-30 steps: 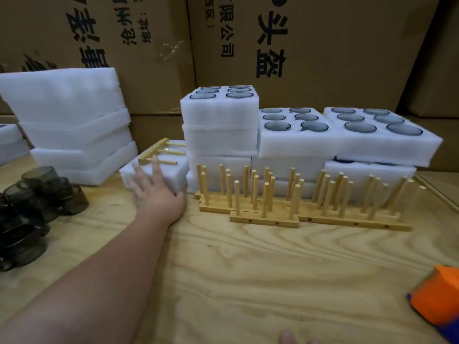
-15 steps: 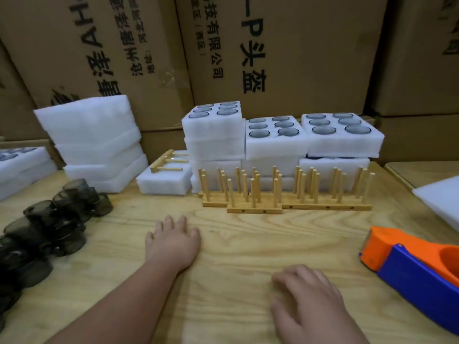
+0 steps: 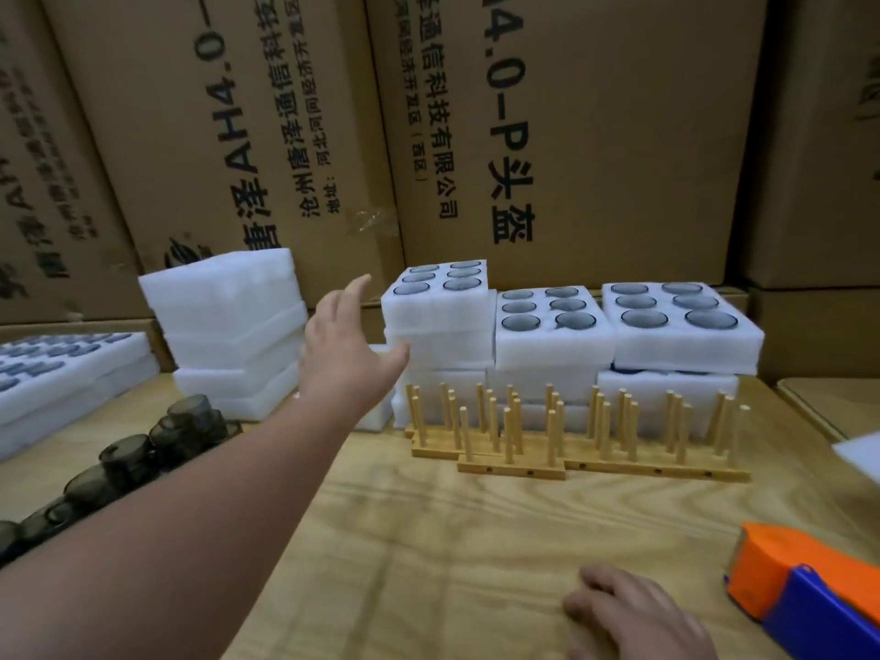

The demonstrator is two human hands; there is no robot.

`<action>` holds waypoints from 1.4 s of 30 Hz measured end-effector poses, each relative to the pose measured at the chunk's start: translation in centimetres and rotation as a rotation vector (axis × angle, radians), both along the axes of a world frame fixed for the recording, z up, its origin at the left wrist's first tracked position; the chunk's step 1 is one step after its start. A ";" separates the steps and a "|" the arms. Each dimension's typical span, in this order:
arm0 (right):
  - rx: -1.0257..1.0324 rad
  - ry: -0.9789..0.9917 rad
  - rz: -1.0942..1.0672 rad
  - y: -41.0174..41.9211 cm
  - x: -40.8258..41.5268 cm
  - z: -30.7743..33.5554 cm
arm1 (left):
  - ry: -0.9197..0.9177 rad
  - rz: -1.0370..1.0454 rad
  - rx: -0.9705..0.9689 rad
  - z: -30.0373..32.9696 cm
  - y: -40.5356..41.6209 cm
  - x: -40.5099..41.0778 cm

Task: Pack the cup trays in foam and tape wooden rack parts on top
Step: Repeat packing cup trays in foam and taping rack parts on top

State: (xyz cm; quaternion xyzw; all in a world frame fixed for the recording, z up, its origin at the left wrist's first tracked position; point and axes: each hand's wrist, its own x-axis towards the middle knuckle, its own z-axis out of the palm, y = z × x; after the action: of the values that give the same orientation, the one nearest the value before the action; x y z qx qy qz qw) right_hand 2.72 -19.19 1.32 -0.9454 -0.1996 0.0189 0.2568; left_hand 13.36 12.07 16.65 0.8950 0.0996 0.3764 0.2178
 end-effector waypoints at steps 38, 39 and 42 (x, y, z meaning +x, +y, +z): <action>0.404 0.040 -0.237 0.3 -1.1 0.6 | -0.015 -0.232 0.470 2.3 -5.9 -15.4; 0.539 0.054 -0.292 0.0 -1.2 0.4 | -0.016 -0.265 0.442 1.0 -6.7 -17.3; 0.877 0.065 -0.420 -0.9 -1.7 0.5 | 0.002 -0.361 0.443 -3.1 -9.4 -22.1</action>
State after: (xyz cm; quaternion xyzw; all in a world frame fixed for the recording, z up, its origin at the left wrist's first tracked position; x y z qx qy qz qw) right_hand 1.07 -20.11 1.77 -0.7669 0.0147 -0.0898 0.6352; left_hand -8.73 2.69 13.51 0.9244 -0.1456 0.3433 0.0804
